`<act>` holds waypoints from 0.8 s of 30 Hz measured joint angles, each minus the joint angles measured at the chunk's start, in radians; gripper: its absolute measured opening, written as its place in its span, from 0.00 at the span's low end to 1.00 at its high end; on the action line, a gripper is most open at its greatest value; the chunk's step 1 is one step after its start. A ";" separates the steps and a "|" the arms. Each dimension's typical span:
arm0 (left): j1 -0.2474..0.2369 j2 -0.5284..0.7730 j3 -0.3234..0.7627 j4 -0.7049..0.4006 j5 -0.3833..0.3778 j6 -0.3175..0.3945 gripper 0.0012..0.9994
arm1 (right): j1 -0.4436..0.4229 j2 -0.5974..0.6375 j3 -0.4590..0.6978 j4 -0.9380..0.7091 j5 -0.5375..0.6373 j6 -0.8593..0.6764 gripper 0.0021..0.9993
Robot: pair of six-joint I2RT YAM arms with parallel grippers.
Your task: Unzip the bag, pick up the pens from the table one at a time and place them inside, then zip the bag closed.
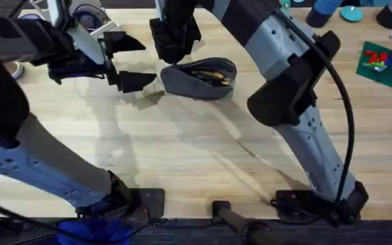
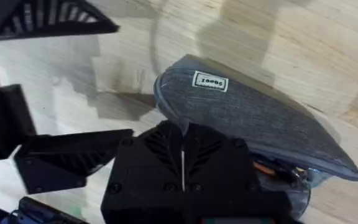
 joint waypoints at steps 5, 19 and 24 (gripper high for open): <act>-0.053 0.044 0.000 0.035 0.012 0.000 0.99 | 0.000 0.000 0.000 0.000 0.000 0.000 0.03; -0.131 0.107 0.000 0.043 0.040 -0.003 0.91 | 0.000 0.000 0.000 0.000 0.000 0.000 0.03; -0.131 0.107 0.000 0.044 0.040 -0.003 0.73 | 0.000 0.000 0.000 0.000 0.000 0.000 0.03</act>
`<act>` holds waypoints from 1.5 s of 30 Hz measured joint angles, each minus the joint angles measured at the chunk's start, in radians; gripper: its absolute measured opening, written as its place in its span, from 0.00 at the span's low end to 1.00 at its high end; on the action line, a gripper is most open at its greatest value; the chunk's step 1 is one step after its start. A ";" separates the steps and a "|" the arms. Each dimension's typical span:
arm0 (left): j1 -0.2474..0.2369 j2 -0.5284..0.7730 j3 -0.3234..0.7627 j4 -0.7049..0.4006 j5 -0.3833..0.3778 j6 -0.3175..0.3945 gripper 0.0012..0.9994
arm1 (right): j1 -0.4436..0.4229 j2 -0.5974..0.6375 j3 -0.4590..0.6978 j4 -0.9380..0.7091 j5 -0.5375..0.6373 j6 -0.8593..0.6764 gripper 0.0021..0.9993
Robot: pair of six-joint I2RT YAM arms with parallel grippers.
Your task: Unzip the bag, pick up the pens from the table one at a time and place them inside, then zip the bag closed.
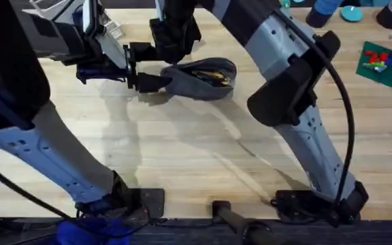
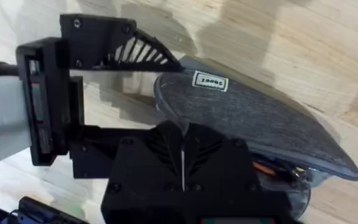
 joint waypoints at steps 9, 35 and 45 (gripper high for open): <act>0.000 0.000 0.000 0.002 0.002 -0.001 0.29 | 0.000 0.000 0.000 0.000 0.000 0.000 0.03; -0.001 0.000 0.000 0.010 -0.001 -0.004 0.04 | -0.001 0.000 0.005 -0.097 0.100 0.064 0.03; -0.001 0.000 0.000 0.016 -0.001 -0.004 0.04 | -0.033 0.000 0.005 -0.130 0.128 0.087 0.03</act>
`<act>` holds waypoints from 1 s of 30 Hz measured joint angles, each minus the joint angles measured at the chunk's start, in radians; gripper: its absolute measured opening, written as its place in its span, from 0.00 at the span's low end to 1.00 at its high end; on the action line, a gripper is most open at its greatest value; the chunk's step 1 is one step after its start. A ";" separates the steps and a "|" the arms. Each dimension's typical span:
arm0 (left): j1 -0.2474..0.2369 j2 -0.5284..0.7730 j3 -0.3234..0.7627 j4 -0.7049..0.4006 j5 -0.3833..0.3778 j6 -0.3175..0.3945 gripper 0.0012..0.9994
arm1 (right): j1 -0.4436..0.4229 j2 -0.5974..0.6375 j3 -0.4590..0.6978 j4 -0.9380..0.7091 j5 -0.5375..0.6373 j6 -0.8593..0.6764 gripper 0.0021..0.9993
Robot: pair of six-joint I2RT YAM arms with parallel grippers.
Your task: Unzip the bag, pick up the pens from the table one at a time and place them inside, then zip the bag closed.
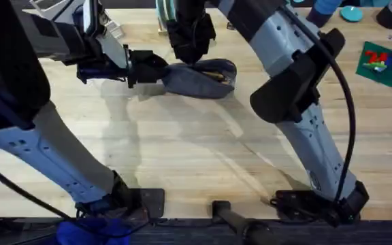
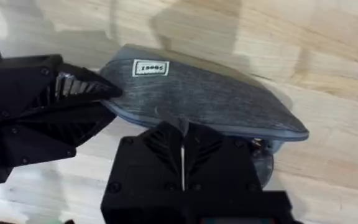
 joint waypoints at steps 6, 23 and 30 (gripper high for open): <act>0.000 0.000 0.000 0.002 0.000 0.000 0.04 | -0.001 0.000 0.000 0.000 0.017 0.018 0.03; 0.000 0.000 0.000 0.002 0.000 0.000 0.04 | -0.027 0.000 0.000 0.000 -0.018 0.024 0.03; 0.000 0.000 0.000 0.001 -0.001 0.000 0.04 | -0.033 0.000 0.000 0.000 -0.036 0.004 0.03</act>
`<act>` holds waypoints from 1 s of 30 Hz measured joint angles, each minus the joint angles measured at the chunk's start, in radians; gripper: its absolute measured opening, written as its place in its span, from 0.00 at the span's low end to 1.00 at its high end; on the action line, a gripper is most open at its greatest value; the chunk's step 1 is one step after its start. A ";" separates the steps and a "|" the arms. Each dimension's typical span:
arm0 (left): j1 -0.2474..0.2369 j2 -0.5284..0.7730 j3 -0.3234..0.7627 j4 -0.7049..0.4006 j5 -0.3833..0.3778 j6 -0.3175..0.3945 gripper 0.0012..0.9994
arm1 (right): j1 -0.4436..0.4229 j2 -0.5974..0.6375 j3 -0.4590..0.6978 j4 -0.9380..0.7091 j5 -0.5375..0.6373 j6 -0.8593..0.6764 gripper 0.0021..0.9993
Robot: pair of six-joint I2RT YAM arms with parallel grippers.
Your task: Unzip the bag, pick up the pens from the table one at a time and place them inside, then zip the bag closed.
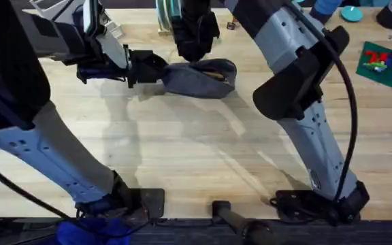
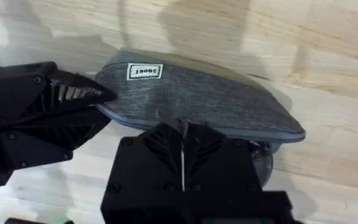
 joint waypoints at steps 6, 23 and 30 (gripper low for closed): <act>0.000 0.000 0.000 0.000 0.000 0.000 0.04 | -0.008 -0.029 -0.038 0.000 -0.018 -0.018 0.03; -0.009 0.000 0.000 -0.004 0.000 0.000 0.04 | -0.098 -0.305 -0.369 0.000 0.083 0.008 0.03; -0.009 0.000 0.000 -0.004 0.000 0.000 0.04 | -0.124 -0.325 -0.444 0.001 0.108 0.008 0.03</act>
